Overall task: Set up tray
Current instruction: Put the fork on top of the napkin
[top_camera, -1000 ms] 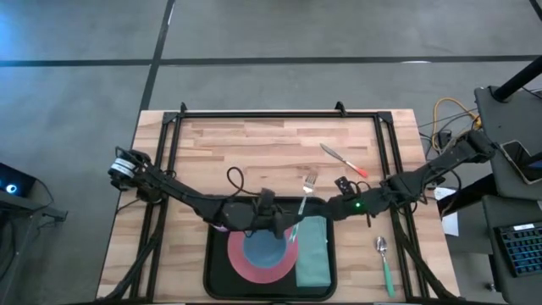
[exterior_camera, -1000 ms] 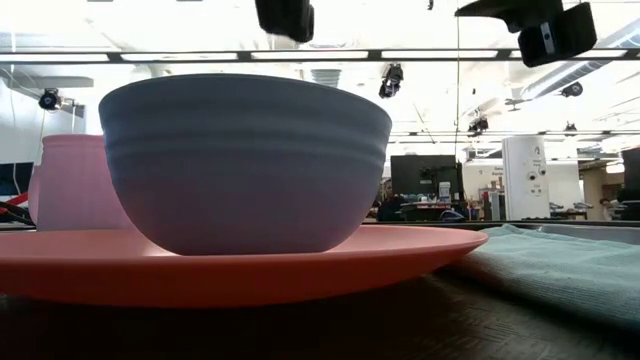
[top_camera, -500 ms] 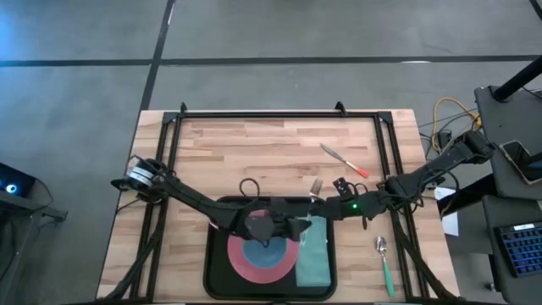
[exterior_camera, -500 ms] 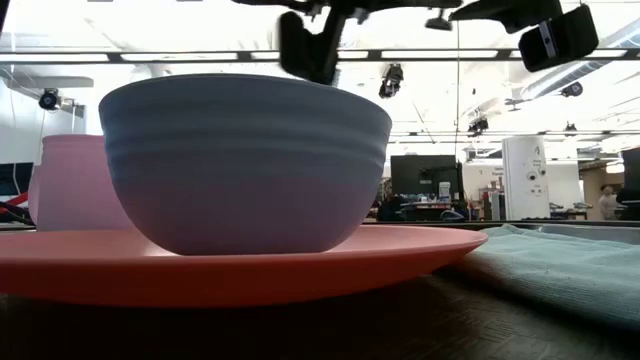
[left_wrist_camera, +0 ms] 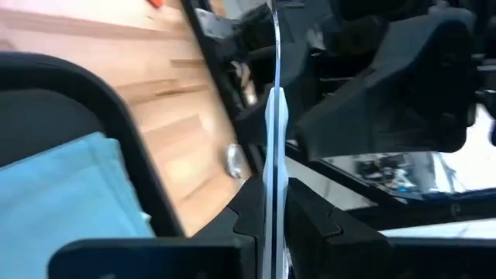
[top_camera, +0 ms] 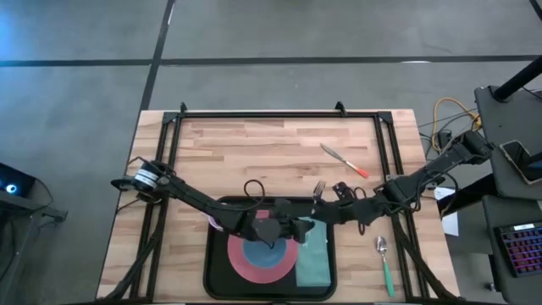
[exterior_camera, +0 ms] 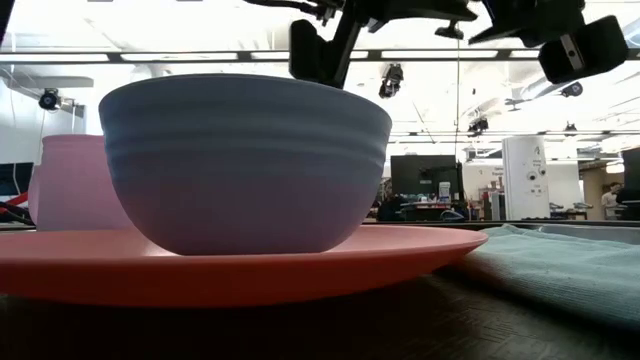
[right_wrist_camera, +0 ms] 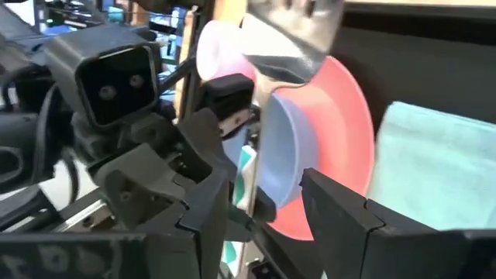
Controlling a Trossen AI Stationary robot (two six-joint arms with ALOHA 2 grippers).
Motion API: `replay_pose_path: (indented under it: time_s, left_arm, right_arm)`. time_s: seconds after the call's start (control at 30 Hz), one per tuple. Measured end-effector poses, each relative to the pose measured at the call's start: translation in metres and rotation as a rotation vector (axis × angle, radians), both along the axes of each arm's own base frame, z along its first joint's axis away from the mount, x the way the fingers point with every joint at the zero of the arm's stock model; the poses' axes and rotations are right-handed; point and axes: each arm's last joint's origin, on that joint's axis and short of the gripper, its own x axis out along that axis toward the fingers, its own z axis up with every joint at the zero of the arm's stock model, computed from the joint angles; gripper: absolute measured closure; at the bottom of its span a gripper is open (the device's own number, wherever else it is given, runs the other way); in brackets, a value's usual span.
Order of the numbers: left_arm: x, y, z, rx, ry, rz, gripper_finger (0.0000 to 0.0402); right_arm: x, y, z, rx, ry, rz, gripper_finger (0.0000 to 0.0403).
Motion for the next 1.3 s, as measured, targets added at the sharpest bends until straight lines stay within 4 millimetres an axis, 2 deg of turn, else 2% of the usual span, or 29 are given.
replay_pose_path:
  time_s: [0.23, 0.5, 0.73, 1.0, 1.3]
  left_arm:
    - [-0.002, 0.006, -0.01, 0.006, 0.095, 0.033, 0.0385]
    - [-0.001, 0.011, -0.012, 0.015, 0.117, 0.042, 0.0384]
    - [-0.004, 0.012, -0.019, 0.042, 0.191, 0.042, 0.0384]
    - [-0.003, 0.014, -0.019, 0.041, 0.197, 0.038, 0.0384]
    - [-0.002, 0.017, -0.02, 0.051, 0.203, 0.032, 0.0384]
  right_arm:
    - [-0.002, -0.004, -0.004, -0.031, 0.043, -0.041, 0.0263]
    - [0.003, -0.003, -0.018, -0.021, 0.122, -0.071, 0.0267]
    - [0.011, 0.0, -0.018, -0.011, 0.064, -0.089, 0.0266]
    - [0.015, -0.008, -0.021, -0.024, 0.076, -0.127, 0.0266]
    - [0.035, -0.01, -0.035, -0.017, 0.059, -0.142, 0.0266]
